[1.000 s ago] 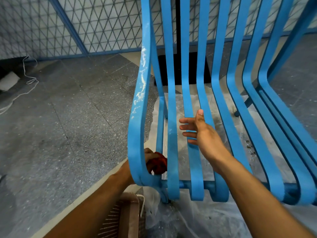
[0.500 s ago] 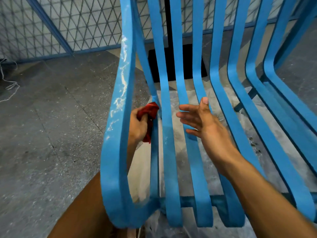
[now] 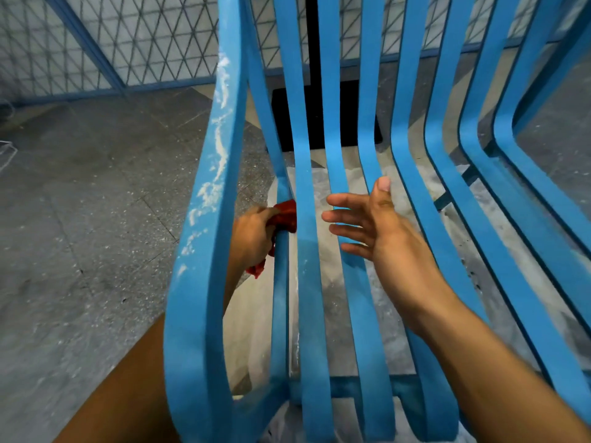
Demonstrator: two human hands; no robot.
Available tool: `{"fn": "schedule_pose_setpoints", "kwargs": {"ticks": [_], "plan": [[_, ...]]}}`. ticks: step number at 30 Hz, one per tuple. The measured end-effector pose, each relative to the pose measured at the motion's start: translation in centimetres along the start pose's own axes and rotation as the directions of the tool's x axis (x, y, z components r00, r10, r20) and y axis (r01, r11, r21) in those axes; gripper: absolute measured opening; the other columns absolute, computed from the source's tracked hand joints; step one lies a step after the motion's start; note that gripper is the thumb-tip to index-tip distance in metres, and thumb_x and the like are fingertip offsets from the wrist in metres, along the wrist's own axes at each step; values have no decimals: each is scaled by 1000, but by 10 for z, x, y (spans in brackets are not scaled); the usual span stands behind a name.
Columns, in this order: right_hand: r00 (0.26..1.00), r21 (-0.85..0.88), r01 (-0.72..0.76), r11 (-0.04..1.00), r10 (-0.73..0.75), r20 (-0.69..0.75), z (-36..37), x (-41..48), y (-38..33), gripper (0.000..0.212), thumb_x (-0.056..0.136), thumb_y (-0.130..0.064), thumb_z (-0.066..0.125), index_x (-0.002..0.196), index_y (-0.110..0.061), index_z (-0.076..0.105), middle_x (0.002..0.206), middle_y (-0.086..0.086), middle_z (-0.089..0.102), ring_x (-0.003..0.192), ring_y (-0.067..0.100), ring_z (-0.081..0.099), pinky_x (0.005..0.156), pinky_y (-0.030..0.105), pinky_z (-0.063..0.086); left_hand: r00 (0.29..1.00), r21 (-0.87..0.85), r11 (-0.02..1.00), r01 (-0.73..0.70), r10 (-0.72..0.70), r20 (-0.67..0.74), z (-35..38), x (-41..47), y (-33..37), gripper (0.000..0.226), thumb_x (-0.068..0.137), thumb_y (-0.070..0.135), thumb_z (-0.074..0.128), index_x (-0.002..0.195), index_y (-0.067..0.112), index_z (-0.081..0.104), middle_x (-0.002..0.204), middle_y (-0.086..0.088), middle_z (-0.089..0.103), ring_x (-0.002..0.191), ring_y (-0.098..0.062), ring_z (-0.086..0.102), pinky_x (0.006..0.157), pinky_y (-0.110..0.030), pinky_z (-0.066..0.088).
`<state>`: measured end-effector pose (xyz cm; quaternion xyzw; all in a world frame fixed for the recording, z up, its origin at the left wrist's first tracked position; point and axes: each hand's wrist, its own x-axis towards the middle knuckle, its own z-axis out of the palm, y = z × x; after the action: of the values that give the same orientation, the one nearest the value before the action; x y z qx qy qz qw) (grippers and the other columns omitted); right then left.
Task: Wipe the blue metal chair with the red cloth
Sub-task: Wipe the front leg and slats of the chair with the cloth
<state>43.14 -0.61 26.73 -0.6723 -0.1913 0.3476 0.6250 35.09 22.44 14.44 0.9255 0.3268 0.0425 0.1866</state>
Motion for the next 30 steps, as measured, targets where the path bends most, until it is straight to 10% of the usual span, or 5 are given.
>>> {"fn": "schedule_pose_setpoints", "kwargs": {"ticks": [11, 19, 23, 27, 30], "plan": [[996, -38, -1, 999, 4, 87, 9, -16, -14, 74, 80, -75, 22, 107, -28, 72, 102, 2, 78, 102, 22, 71, 99, 46, 52, 999, -183, 983, -4, 10, 30, 8, -126, 11, 44, 89, -14, 54, 122, 7, 74, 127, -12, 61, 108, -17, 59, 91, -2, 36], [978, -98, 62, 993, -41, 202, 18, -50, -25, 78, 83, -76, 17, 103, -27, 75, 97, 2, 78, 96, 22, 72, 91, 41, 52, 972, -247, 958, -148, 187, 145, 12, -165, -22, 33, 85, 2, 69, 117, 3, 74, 111, 8, 54, 99, 31, 51, 84, 4, 39], [964, -58, 20, 998, -4, 266, 26, -74, -31, 81, 81, -75, 17, 100, -24, 77, 97, 7, 78, 88, 20, 72, 95, 47, 52, 983, -347, 937, -24, 86, 165, -5, -200, -8, 40, 77, 31, 76, 113, 14, 72, 110, 29, 60, 104, 23, 54, 90, -20, 48], [956, -44, -1, 999, 14, 293, 32, -92, -37, 83, 82, -73, 17, 100, -19, 77, 97, 10, 78, 89, 26, 73, 99, 51, 51, 934, -657, 664, 357, -242, 264, -34, -260, 52, 27, 89, 20, 72, 107, 2, 65, 88, -23, 74, 74, -33, 74, 70, -61, 59], [943, -73, 11, 997, 14, 331, 32, -106, -45, 87, 84, -73, 13, 101, -19, 79, 97, 6, 79, 97, 25, 73, 99, 45, 53, 837, -750, 424, 507, -449, 312, -54, -276, 60, 24, 110, 7, 39, 124, 6, 57, 85, -19, 79, 66, -37, 76, 59, -50, 64]]}}
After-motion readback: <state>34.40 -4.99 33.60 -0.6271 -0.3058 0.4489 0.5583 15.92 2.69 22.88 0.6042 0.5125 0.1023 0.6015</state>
